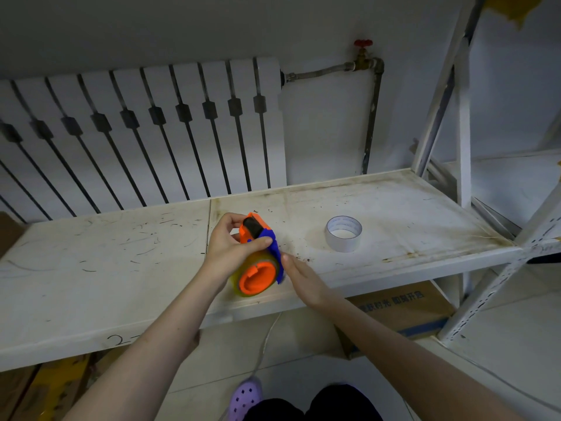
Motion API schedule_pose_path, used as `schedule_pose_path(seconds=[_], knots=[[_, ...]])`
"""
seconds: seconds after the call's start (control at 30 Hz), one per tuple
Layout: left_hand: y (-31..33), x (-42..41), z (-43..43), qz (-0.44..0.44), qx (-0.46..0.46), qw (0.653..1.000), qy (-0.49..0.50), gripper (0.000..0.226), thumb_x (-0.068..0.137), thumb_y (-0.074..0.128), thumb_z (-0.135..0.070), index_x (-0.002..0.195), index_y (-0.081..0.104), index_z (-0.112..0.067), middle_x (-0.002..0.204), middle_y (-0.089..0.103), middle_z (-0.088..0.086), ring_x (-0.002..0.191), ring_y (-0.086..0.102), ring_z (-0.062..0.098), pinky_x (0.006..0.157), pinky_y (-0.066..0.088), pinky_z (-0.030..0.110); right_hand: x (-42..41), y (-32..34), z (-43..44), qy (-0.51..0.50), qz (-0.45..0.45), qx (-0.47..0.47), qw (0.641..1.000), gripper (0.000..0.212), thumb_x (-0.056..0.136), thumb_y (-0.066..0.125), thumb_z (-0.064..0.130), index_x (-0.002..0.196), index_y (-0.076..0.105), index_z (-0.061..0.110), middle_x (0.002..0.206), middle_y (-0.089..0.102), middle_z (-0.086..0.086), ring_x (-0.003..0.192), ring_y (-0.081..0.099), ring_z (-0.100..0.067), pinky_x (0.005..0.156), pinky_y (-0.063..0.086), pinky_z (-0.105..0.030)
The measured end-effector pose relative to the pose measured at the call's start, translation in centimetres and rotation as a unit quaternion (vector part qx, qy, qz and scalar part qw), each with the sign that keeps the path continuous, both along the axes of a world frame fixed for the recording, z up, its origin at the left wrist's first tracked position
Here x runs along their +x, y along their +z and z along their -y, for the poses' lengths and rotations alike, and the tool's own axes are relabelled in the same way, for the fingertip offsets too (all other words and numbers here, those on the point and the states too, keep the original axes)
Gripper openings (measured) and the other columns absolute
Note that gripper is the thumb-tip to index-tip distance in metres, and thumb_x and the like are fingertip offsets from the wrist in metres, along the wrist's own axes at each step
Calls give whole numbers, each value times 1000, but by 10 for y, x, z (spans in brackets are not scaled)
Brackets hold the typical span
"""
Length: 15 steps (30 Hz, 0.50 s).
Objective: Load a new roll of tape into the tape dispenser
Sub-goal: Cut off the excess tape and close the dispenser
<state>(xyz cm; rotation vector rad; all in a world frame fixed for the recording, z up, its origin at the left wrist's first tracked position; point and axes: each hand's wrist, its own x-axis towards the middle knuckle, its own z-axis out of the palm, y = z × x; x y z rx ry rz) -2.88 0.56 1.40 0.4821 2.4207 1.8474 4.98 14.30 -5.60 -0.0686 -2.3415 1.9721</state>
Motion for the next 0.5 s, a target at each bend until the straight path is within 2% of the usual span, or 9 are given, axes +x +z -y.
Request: schedule_pose_path(seconds=[0.07,0.13,0.17,0.27,0.33,0.4,0.43,0.5], knots=[[0,0,-2,7,22,999,24,51,56,87,-21,98,58,-19,99,59,-8,90,59,16,76,49,30,0,-2,-1,-5,-19,8,1000,49,90,40,56,130,44,28,132,52,4,126,46,-13,99,42,-26],[3,3,-7,25,61,996,58,43,57,87,-23,90,59,-22,95,59,-11,88,60,2,72,45,21,-1,5,5,-25,-57,28,998,79,74,58,64,139,31,27,141,41,6,131,40,-13,101,42,-31],[4,4,-9,42,86,993,74,41,58,86,-24,88,59,-23,95,60,-10,87,60,-3,71,46,20,-2,10,9,-39,-75,68,994,94,66,66,65,142,24,28,143,38,7,131,39,-12,103,42,-35],[8,9,-16,107,158,976,103,41,57,86,-27,88,60,-20,95,65,2,85,67,14,70,53,30,-6,16,16,-94,-100,235,962,124,47,77,67,143,6,35,147,30,7,134,33,-14,105,38,-39],[10,10,-16,117,174,971,119,39,57,86,-26,85,60,-21,89,67,3,80,68,18,64,54,29,-5,12,10,-75,-113,251,958,125,47,80,62,144,5,34,146,29,6,134,33,-15,105,38,-41],[12,8,-14,127,180,965,142,40,58,86,-25,87,59,-17,92,68,6,84,67,21,71,57,35,0,10,-6,-26,-102,196,975,111,59,77,56,145,15,26,145,30,3,132,35,-14,104,42,-39],[12,7,-13,138,186,960,155,42,59,86,-24,89,58,-15,95,68,8,86,67,23,77,57,37,0,10,-16,-34,-91,189,977,100,67,72,55,144,18,22,146,30,1,132,37,-14,101,44,-37],[13,4,-13,161,197,954,159,43,60,86,-22,87,54,-15,95,67,8,85,65,23,79,56,38,-7,9,-39,-133,-60,233,961,76,84,57,49,144,21,19,148,30,-2,125,46,-18,92,50,-35]])
